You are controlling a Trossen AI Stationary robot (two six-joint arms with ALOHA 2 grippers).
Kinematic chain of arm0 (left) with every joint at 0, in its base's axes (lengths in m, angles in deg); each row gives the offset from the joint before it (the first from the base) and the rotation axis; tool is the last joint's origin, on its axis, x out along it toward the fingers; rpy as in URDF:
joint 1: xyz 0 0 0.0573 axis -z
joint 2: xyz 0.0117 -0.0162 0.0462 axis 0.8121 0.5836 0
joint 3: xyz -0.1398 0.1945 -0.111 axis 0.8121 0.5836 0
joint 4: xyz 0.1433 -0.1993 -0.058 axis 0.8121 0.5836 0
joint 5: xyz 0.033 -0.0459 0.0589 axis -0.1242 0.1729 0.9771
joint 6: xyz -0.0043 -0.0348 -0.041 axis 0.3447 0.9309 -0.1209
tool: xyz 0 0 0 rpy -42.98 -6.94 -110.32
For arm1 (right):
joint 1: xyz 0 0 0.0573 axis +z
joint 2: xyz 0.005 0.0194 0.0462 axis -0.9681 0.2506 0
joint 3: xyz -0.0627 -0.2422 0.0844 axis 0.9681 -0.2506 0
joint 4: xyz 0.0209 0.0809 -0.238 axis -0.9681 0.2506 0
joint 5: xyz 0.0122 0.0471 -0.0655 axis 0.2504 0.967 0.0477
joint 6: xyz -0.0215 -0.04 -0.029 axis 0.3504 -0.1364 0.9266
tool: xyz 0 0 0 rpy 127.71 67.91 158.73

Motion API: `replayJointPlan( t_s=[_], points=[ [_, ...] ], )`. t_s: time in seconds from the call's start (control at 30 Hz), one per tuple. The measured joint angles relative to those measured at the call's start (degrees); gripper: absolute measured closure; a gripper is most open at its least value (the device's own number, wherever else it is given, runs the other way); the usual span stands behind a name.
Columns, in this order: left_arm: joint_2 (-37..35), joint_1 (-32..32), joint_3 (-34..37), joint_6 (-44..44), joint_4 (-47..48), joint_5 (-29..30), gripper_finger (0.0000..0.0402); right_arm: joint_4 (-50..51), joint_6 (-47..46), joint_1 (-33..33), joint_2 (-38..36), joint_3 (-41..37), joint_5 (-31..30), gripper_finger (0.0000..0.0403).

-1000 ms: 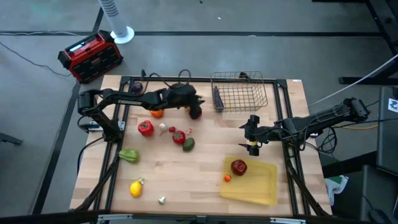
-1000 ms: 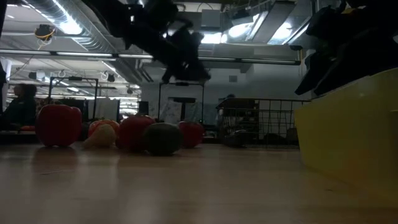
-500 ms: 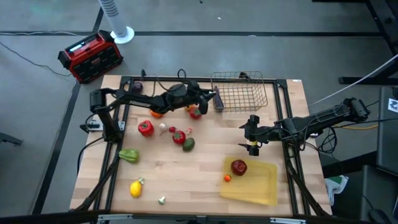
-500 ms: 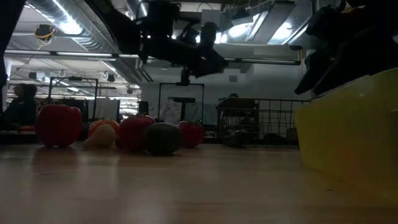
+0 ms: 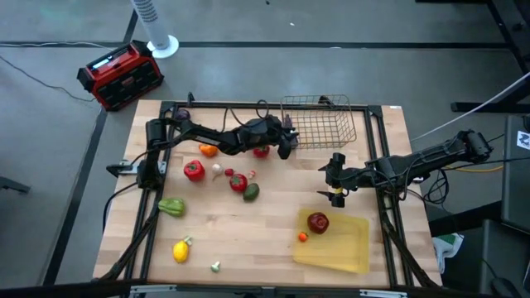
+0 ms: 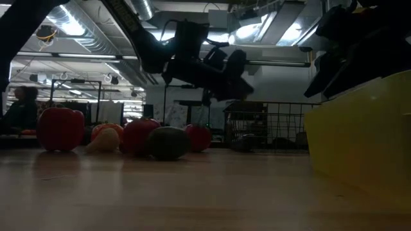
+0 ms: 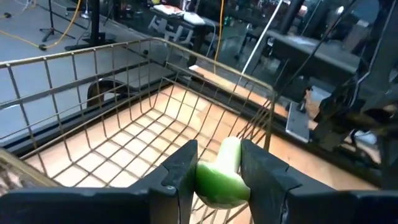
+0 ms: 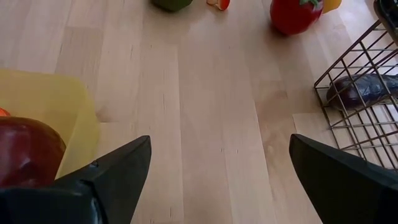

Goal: Sort produce into baskets
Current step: Put the top green mushroom into the wire basket, then put the top red tomato into the yellow bin

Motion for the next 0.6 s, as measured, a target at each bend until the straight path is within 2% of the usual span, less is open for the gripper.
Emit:
replayJointPlan(
  t_s=[0.27, 0.6],
  points=[
    [-0.01, -0.03, 0.00, -2.29, 2.12, 0.02, 0.0280, 0.01, 0.00, 0.01, 0.00, 0.00, 0.00, 0.0026],
    [0.00, -0.17, 0.00, -2.33, 2.73, 2.05, 0.0164, 0.01, 0.00, 0.01, 0.01, 0.00, 0.00, 0.0026]
  ],
)
